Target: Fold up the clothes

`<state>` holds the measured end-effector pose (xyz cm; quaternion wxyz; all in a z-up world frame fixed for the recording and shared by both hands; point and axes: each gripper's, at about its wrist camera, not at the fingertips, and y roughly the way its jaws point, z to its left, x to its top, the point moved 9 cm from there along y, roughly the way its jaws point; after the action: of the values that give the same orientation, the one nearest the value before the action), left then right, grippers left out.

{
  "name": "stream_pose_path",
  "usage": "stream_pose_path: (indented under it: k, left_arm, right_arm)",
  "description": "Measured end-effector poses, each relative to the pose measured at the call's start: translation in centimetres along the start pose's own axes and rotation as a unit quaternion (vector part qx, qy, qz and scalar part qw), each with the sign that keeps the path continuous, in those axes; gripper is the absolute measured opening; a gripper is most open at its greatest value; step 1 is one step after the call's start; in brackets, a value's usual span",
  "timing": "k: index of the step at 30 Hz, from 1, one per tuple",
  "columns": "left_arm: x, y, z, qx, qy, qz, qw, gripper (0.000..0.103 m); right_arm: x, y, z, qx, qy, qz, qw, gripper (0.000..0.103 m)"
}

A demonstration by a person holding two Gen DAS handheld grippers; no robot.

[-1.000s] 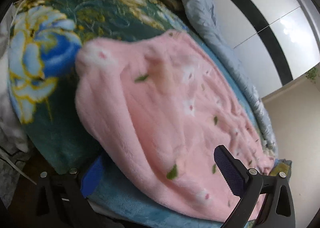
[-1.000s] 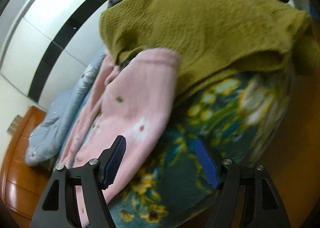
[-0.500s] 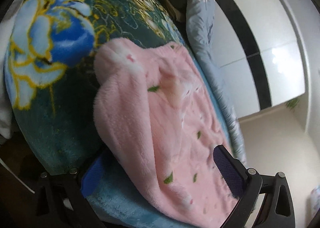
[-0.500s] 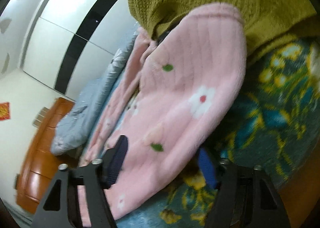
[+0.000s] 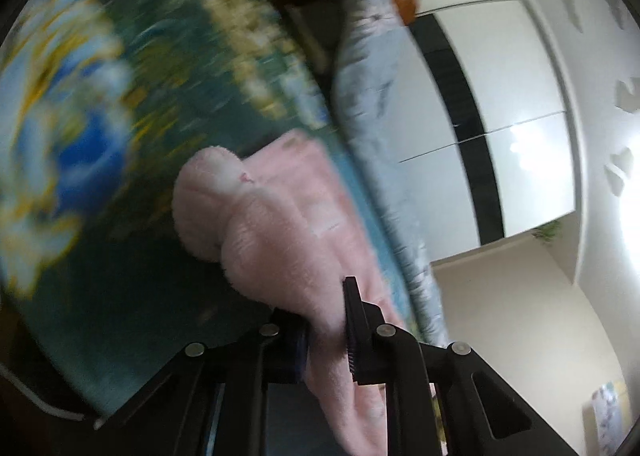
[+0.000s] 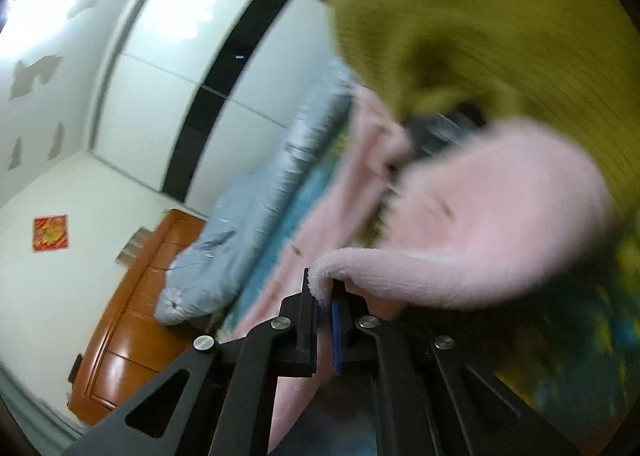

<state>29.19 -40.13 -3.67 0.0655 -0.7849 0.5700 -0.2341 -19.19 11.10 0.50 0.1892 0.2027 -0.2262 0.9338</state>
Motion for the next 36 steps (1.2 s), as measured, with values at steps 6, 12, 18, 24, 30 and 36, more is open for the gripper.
stream_pose_path:
  k: [6,12,18,24,30,36]
  left_arm:
    - [5.5,5.3,-4.0,0.015,0.01,0.002,0.9998,0.017]
    - [11.2,14.4,-4.7,0.085,0.015,0.018,0.9961,0.017]
    - [12.3,22.0,-1.6,0.164,0.046,0.065,0.9832,0.017]
    - [10.7,22.3,-2.2,0.14,0.093,0.099,0.9808,0.068]
    - [8.1,17.5,-4.9,0.113,0.134,0.086,0.9807,0.081]
    - [6.2,11.9,-1.2,0.157,0.106,0.023,0.9815,0.085]
  right_arm:
    - [4.9,6.7,4.6,0.004,-0.042,-0.009,0.999,0.005]
    - [7.8,14.5,4.4,-0.058,-0.056,0.007,0.997,0.004]
    - [9.0,21.9,2.0,-0.136,-0.053,0.036,0.989,0.005]
    - [9.7,27.1,0.1,-0.193,-0.059,0.056,0.978,0.009]
    - [7.8,24.4,3.7,-0.144,-0.133,0.049,0.979,0.069]
    - [2.7,19.4,8.8,-0.087,-0.228,0.053,0.968,0.076]
